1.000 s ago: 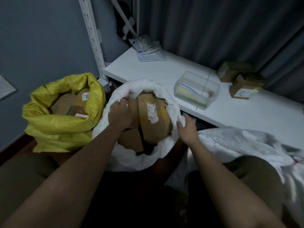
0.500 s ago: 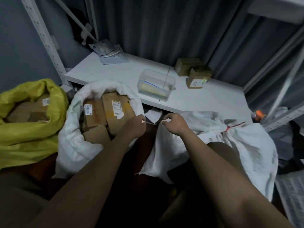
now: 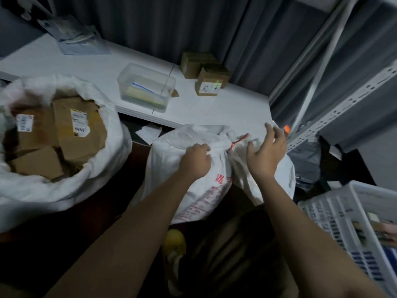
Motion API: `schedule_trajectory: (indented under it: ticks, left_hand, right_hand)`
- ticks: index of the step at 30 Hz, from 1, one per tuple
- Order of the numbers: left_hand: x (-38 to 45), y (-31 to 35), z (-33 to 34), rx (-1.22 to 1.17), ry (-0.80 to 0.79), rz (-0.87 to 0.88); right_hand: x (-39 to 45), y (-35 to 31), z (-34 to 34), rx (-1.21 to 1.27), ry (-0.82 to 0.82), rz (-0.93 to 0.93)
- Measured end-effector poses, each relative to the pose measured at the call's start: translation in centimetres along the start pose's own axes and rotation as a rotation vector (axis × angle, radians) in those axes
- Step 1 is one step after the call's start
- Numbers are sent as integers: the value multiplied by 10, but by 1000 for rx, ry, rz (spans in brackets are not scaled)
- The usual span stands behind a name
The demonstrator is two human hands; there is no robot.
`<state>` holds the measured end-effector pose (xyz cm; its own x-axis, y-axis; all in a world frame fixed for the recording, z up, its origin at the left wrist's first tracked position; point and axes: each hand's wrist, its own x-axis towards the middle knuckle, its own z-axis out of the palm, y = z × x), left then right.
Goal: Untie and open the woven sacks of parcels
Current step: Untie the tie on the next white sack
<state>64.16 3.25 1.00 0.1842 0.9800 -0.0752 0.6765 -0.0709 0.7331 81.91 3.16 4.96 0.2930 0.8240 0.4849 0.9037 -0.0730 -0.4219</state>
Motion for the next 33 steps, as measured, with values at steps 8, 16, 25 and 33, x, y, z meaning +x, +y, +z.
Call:
schedule_trajectory:
  ticks: [8, 16, 25, 33]
  left_hand:
    - [13, 30, 17, 95, -80, 97]
    - [-18, -26, -23, 77, -128, -23]
    - [-26, -46, -22, 71, -144, -68]
    - [-31, -27, -9, -334, 16, -244]
  right_hand:
    - [22, 30, 21, 54, -397, -147]
    - [38, -1, 44, -248, -410, -165]
    - [62, -9, 55, -465, -771, -384]
    - [19, -73, 65, 33, -911, -342]
